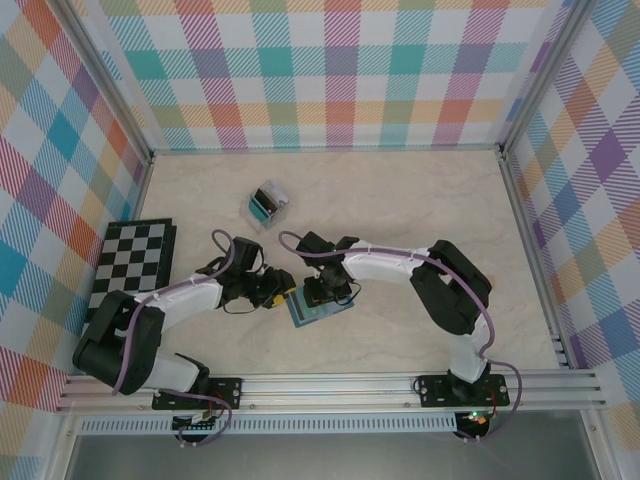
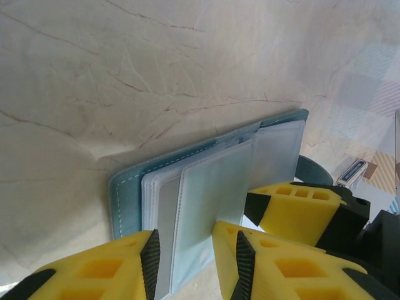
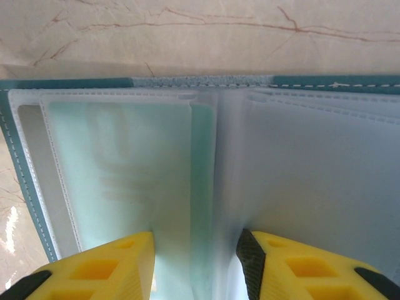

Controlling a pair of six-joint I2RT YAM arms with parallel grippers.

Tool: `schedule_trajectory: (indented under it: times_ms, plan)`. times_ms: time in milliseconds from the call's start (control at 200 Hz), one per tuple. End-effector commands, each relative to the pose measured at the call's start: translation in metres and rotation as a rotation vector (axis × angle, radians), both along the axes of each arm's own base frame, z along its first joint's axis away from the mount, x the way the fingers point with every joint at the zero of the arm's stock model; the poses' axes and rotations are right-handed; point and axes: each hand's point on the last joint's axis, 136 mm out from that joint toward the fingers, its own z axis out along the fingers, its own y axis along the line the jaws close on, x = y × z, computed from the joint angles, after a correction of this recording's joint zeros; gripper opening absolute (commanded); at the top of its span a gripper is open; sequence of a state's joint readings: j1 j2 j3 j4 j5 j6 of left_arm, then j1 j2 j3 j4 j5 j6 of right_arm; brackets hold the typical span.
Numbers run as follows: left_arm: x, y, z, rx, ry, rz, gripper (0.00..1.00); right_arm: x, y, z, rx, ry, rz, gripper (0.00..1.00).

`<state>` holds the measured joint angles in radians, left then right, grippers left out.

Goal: Take the credit cards out of the card holder

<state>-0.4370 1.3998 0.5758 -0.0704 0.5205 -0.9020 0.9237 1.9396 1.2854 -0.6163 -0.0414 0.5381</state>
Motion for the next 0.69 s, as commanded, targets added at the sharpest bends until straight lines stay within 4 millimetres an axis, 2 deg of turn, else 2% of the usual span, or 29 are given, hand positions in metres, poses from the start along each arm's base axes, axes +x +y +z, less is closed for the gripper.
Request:
schedule_trajectory:
  times_ms: [0,690]
  plan:
    - [0.007,-0.017,0.011,-0.047,-0.025,-0.04,0.37,-0.018,-0.024,-0.029,-0.092,0.081,-0.015,0.43]
    - [0.003,-0.014,-0.019,0.038,0.048,-0.06,0.38,-0.021,-0.024,-0.029,-0.049,0.112,-0.042,0.43]
